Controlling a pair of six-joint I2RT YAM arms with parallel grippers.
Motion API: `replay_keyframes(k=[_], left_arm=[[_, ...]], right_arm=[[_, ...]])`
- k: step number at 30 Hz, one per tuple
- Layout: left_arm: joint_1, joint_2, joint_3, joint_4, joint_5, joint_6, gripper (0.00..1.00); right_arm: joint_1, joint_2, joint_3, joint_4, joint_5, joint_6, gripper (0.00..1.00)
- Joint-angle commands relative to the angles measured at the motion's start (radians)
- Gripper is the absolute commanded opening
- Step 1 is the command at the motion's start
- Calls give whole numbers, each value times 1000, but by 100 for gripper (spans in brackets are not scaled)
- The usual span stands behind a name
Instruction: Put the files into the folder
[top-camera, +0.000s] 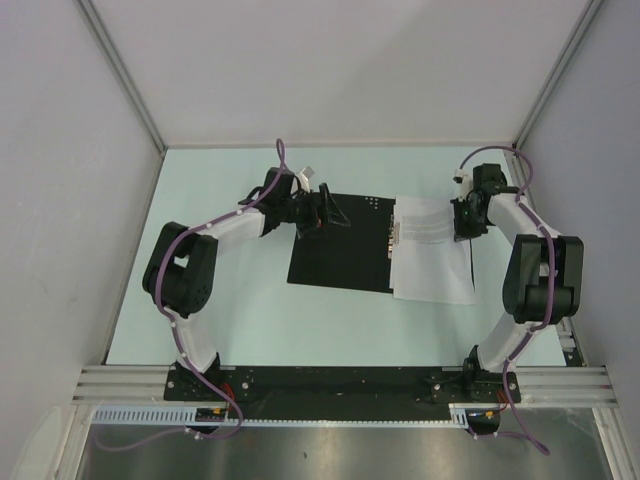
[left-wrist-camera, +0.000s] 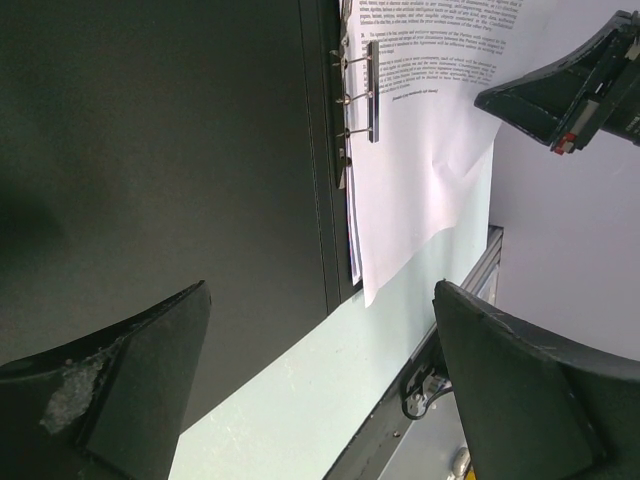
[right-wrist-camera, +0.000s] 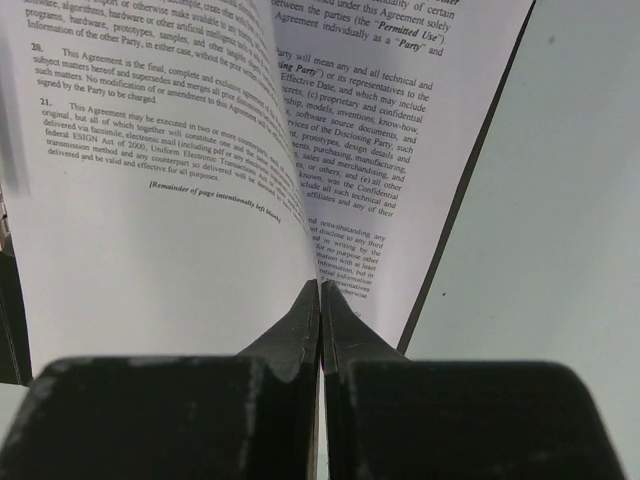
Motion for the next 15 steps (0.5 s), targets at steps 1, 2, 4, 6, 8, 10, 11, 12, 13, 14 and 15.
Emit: replay_keyframes(k=[1,2,4,6,8,10,11,12,13,14,15], left_arm=[[1,-23,-12,35,30,-20,100],[1,-21,-12,35,32,-21,99],[1,-21,-13,35,30,-21,100],[1,-21,-13,37,32,-21,100],[1,-23,-13,37,30,-21,100],[1,-21,-15,37,30,-21,100],[1,-21,-15,35,27,-21,99],[1,-21,-15,35,29,-21,100],[1,-21,-15,35,29,-21,100],[1,-23,-15,37,29,-21,100],[0,-23,-15,35,29,-21,100]], right_arm=[[-29,13,48,26,-28,42,0],[-32,16,48,26,-31,43,0],[-40,18,48,29,-34,48,0],[-43,24,50,36,-34,53,0],[-55,27,51,41,-37,63,0],[-64,32,51,49,-51,68,0],[-66,35,53,53,-53,71,0],[-67,36,54,55,-56,73,0],[-69,38,57,56,-60,73,0],[-69,39,57,61,-66,74,0],[-69,41,59,64,-71,74,0]])
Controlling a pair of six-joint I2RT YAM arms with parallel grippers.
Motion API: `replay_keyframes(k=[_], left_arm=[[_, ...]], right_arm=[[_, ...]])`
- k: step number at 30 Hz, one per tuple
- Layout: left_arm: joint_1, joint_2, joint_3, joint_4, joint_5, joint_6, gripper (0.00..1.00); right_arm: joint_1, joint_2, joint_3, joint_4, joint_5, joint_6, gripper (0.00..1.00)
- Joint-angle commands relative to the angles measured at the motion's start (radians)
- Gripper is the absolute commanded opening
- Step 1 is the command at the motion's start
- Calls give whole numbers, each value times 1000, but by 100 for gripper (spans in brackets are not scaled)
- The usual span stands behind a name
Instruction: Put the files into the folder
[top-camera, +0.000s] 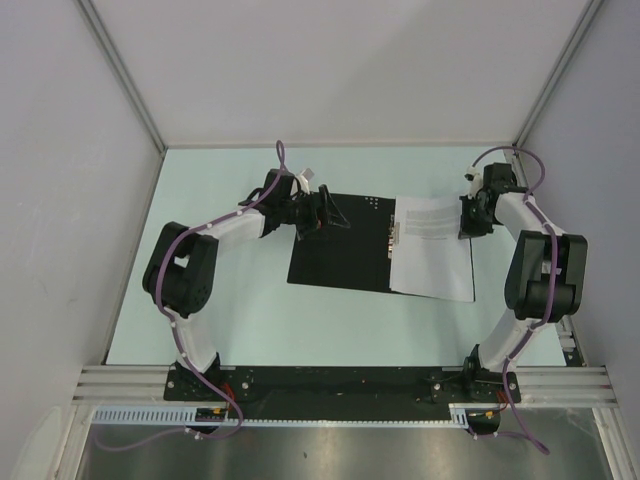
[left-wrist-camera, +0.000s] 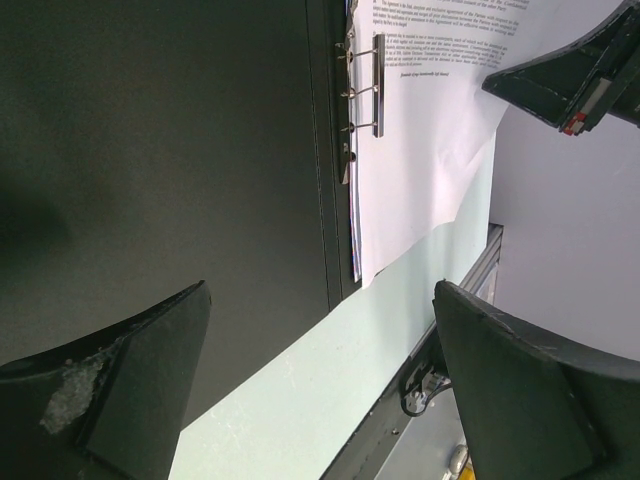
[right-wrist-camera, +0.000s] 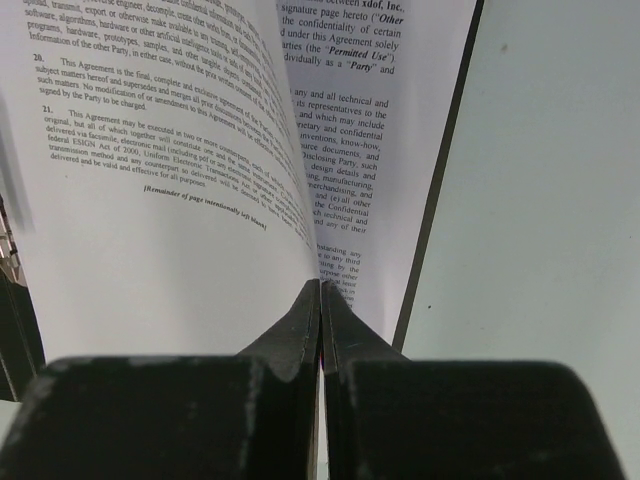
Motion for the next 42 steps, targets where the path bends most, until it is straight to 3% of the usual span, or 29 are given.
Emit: replay_keyframes(k=[1,11,14,21,25,31,36,38,39,42], left_arm=[[1,-23,-1,32,25,-14,99],[1,-21,-1,30,22,-14,100],[1,-23,-1,30,25,-16,100],[1,-24,-2,32,28,-16,100],[1,-26,-2,33,28,-16,100],[1,-32,-2,33,28,-14,100],[1,-32,-2,33,34,-16,100],[1,-33,-2,36,36,-19,100],[1,-35,-4,39,38,-19,100],[1,-42,-5,42,38,-24,100]], right_arm=[[-7,18,48,40,-32,19,0],[25,39,60,56,-28,22,0],[40,38,62,60,0,16,8],[85,35,62,79,94,20,35],[92,32,62,83,162,25,45],[91,-17,60,57,415,57,66],[108,-102,59,31,555,85,100],[137,-147,52,37,592,106,100],[160,-161,46,45,577,135,100],[163,-168,31,152,239,189,100]])
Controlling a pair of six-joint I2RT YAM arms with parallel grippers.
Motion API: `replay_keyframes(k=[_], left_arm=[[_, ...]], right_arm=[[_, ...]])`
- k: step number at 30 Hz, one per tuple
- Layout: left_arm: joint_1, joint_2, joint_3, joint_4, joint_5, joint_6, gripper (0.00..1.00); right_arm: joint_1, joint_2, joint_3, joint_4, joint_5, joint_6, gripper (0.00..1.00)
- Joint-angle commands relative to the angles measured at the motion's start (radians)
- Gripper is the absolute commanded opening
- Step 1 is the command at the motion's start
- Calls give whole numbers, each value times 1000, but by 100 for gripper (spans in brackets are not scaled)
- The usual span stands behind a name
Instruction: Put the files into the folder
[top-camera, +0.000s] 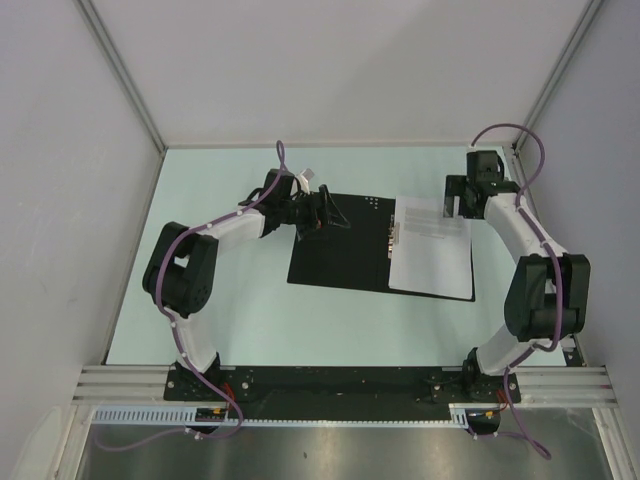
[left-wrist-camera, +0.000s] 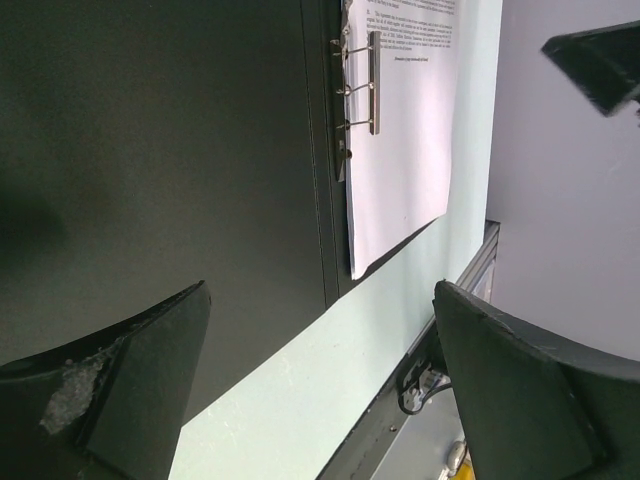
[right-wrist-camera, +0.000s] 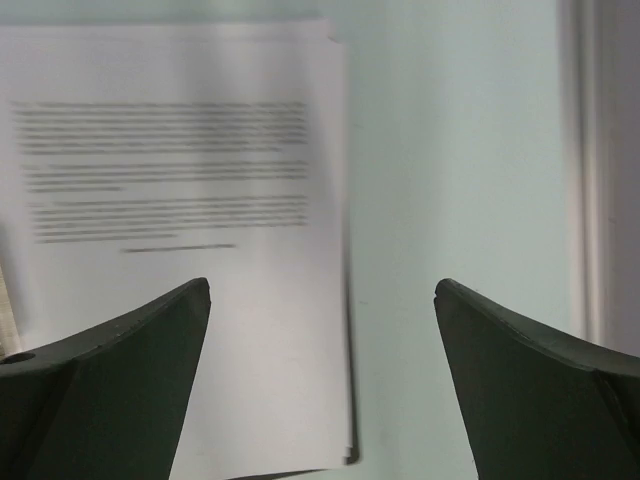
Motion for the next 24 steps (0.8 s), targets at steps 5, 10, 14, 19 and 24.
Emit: replay_keyframes(k=[5,10,14,19,24], left_arm=[[1,-64,-17,52,37,-23,100],[1,-62,-22,63,51,-42,100],[1,-55,-29,97,74,-60,100],[1,-64,-37,114,82,-77,100],[1,-70,-43,120,82,-83,99]], right_arm=[[107,43,7,286,-436,213,100],[174,172,19,431,-389,344,72],[269,272,114,388,-247,350,54],[340,342,194,331,-47,319,61],[378,404,280,276,31,293,49]])
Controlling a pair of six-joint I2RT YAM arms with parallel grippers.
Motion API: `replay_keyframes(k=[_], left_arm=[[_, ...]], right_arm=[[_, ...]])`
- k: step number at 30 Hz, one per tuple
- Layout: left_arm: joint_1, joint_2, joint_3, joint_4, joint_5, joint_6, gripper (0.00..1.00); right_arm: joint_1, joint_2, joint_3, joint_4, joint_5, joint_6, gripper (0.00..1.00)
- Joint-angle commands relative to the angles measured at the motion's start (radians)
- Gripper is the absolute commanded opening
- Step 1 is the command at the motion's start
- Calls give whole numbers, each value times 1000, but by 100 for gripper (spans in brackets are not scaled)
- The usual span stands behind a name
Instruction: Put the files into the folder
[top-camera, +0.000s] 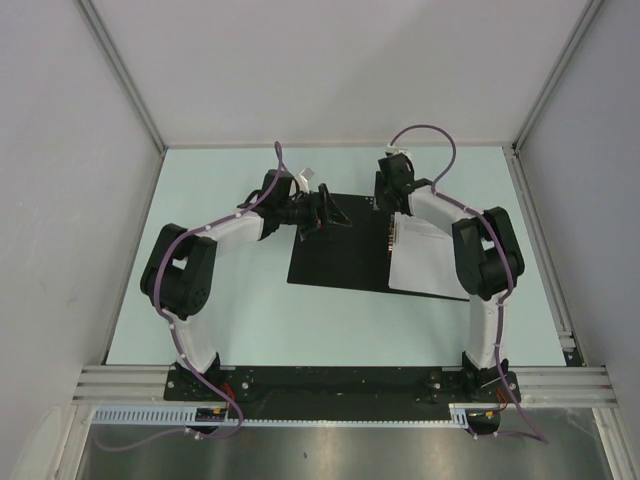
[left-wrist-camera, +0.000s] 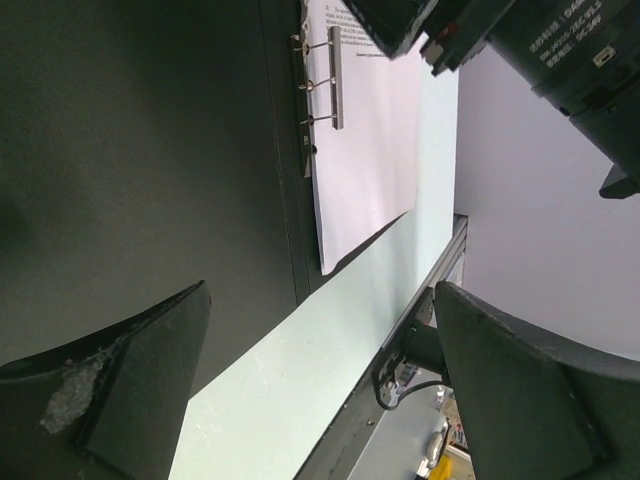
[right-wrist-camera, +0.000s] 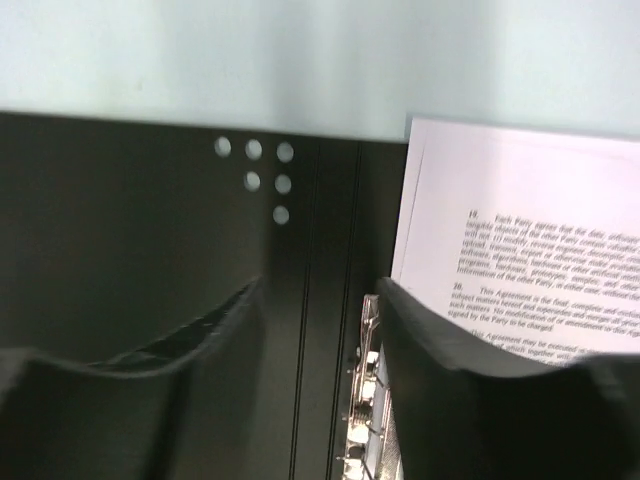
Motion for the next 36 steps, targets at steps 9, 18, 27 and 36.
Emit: replay_keyframes(k=[9,18,27,36], left_arm=[[1,-51,-14,55,36,-28,99],[1,-51,-15,57,36,-30,100],[1,-50,-19,55,31,-30,100],[1,-48,-20,50,21,-27,100]], right_arm=[[40,87,141,-84,195,-12,53],[37,99,136,-94,185,2,45],[34,116,129,-98,180,16,45],[31,124,126,-101,165,21,37]])
